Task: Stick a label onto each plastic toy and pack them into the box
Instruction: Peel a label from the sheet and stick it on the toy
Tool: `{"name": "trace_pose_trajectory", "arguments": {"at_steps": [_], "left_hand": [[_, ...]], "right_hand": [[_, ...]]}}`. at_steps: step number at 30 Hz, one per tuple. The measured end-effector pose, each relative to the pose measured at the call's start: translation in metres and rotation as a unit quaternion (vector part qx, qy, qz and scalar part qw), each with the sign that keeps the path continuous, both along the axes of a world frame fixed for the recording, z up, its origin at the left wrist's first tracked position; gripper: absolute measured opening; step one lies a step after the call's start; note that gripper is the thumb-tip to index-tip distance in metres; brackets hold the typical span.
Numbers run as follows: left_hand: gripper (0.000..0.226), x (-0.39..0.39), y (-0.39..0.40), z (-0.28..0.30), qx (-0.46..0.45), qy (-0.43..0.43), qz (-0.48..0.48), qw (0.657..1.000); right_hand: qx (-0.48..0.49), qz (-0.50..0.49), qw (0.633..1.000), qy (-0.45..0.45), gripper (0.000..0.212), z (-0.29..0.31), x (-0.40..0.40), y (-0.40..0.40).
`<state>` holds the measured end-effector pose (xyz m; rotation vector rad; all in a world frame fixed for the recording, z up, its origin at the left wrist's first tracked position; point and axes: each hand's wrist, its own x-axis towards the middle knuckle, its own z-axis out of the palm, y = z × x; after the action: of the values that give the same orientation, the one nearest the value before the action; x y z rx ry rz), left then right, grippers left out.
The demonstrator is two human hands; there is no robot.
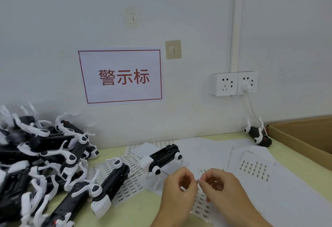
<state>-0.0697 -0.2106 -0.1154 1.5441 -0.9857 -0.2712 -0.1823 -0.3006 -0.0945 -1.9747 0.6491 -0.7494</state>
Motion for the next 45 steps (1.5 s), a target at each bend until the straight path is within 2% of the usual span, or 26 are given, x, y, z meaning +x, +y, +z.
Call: {"name": "trace_pose_trajectory", "arguments": {"at_steps": [9, 14, 18, 22, 26, 28, 29, 32, 34, 36, 40, 45], "left_hand": [[0.023, -0.002, 0.0, 0.001, 0.016, -0.012, 0.004, 1.0], [0.018, -0.002, -0.001, 0.0, 0.002, -0.008, 0.013, 1.0], [0.012, -0.001, -0.002, -0.001, -0.009, 0.007, 0.022, 1.0], [0.015, -0.002, -0.003, -0.002, 0.008, -0.035, 0.022, 0.999], [0.018, -0.002, -0.002, -0.003, 0.017, -0.073, 0.043, 0.996], [0.022, -0.003, 0.0, -0.003, 0.016, -0.128, 0.046, 0.991], [0.025, -0.004, 0.001, -0.002, 0.015, -0.182, 0.05, 0.982], [0.028, -0.005, 0.005, 0.004, -0.008, -0.365, 0.09, 0.926], [0.02, -0.001, 0.007, 0.014, -0.021, -0.428, 0.14, 0.892], [0.012, 0.007, 0.009, 0.026, 0.025, -0.441, 0.195, 0.876], [0.036, 0.037, 0.016, 0.042, 0.167, -0.427, 0.266, 0.848], [0.05, 0.063, 0.012, 0.054, 0.341, -0.402, 0.21, 0.823]], "right_hand": [[-0.016, -0.016, 1.0, -0.012, 0.023, -0.004, 0.0, 0.0], [-0.003, -0.046, 0.999, -0.02, 0.02, -0.005, 0.0, -0.003], [0.025, -0.024, 0.998, -0.043, 0.02, -0.003, -0.002, -0.006], [0.013, -0.008, 0.999, -0.037, 0.02, -0.004, 0.0, -0.003], [-0.005, -0.043, 0.998, -0.04, 0.019, -0.007, 0.001, -0.005], [0.0, -0.059, 0.997, -0.049, 0.018, -0.008, 0.0, -0.007], [0.002, -0.062, 0.997, -0.048, 0.017, -0.009, 0.0, -0.008], [-0.003, -0.055, 0.998, -0.026, 0.018, -0.013, 0.0, -0.01], [-0.018, -0.044, 0.999, -0.002, 0.019, -0.016, 0.001, -0.009], [-0.035, -0.037, 0.999, 0.015, 0.019, -0.018, 0.001, -0.009], [-0.043, -0.031, 0.998, 0.016, 0.017, -0.02, 0.001, -0.009], [-0.047, -0.025, 0.998, 0.013, 0.015, -0.022, 0.001, -0.009]]}}
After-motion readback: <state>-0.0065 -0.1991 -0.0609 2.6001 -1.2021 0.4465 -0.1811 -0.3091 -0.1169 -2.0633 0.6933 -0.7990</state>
